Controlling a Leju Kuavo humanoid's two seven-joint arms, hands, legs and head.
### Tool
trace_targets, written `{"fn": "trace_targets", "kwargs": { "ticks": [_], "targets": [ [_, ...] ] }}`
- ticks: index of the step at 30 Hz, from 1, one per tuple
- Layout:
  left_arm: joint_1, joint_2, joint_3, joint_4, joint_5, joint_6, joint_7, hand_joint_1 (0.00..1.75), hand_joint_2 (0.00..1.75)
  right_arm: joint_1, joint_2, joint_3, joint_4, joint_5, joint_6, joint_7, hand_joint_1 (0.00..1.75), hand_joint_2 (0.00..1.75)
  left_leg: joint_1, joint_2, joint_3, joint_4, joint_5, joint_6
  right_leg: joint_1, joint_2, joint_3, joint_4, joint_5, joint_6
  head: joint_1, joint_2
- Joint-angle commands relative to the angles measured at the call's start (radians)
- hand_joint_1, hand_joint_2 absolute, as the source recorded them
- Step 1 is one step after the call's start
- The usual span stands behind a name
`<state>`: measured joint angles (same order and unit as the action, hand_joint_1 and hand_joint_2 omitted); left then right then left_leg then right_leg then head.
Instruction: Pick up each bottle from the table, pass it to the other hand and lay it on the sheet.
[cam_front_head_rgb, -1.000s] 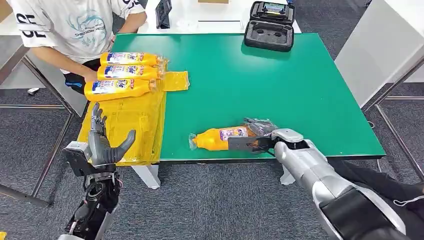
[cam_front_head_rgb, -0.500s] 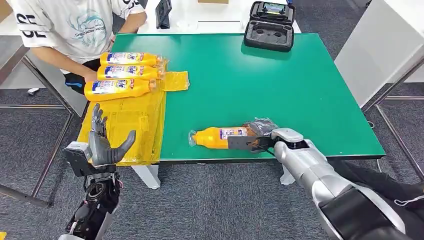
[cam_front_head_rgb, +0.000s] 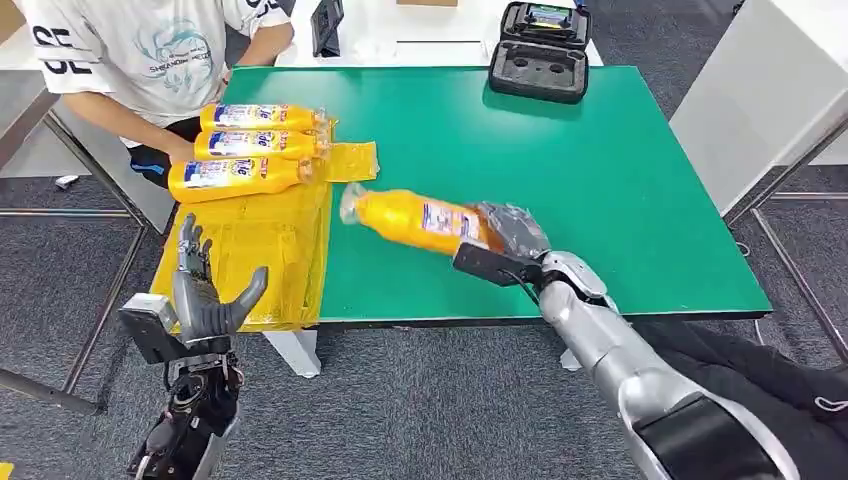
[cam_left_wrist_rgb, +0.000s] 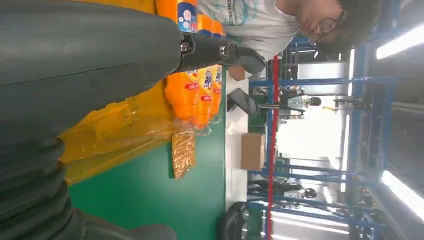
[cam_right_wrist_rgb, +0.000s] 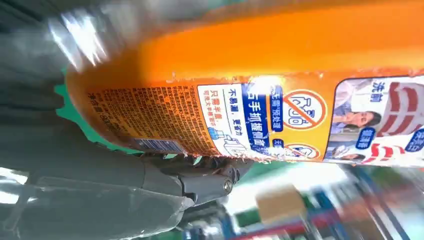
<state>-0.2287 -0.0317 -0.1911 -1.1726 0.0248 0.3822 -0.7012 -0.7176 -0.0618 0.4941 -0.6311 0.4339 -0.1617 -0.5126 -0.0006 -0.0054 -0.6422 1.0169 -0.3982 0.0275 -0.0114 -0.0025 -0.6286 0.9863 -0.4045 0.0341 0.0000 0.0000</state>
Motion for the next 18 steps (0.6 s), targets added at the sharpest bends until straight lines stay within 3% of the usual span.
{"fn": "trace_targets", "kwargs": {
  "ticks": [1,10,18],
  "targets": [
    [0.027,-0.014,0.028,-0.061,0.081,-0.084,0.003,0.00,1.75,0.114,0.049,-0.162,-0.261,-0.094,-0.049,-0.093,1.75,1.75,0.001,0.001,0.003,-0.001,-0.002,-0.001,0.001,0.001,0.003,-0.001,-0.002,-0.001,0.000,0.000],
    [0.031,-0.013,0.026,-0.066,0.081,-0.085,0.003,0.00,1.75,0.116,0.047,-0.160,-0.262,-0.093,-0.052,-0.094,1.75,1.75,0.000,0.001,0.003,-0.001,-0.002,-0.002,0.000,0.000,0.003,0.000,-0.001,-0.001,0.000,0.000],
    [0.085,0.005,-0.093,-0.198,0.197,-0.345,0.084,0.00,1.75,0.255,0.141,-0.135,-0.247,-0.170,0.018,-0.186,1.75,1.75,0.002,0.001,0.008,-0.001,-0.004,-0.002,0.002,0.001,0.008,-0.002,-0.004,-0.002,0.000,0.000]
  ]
}}
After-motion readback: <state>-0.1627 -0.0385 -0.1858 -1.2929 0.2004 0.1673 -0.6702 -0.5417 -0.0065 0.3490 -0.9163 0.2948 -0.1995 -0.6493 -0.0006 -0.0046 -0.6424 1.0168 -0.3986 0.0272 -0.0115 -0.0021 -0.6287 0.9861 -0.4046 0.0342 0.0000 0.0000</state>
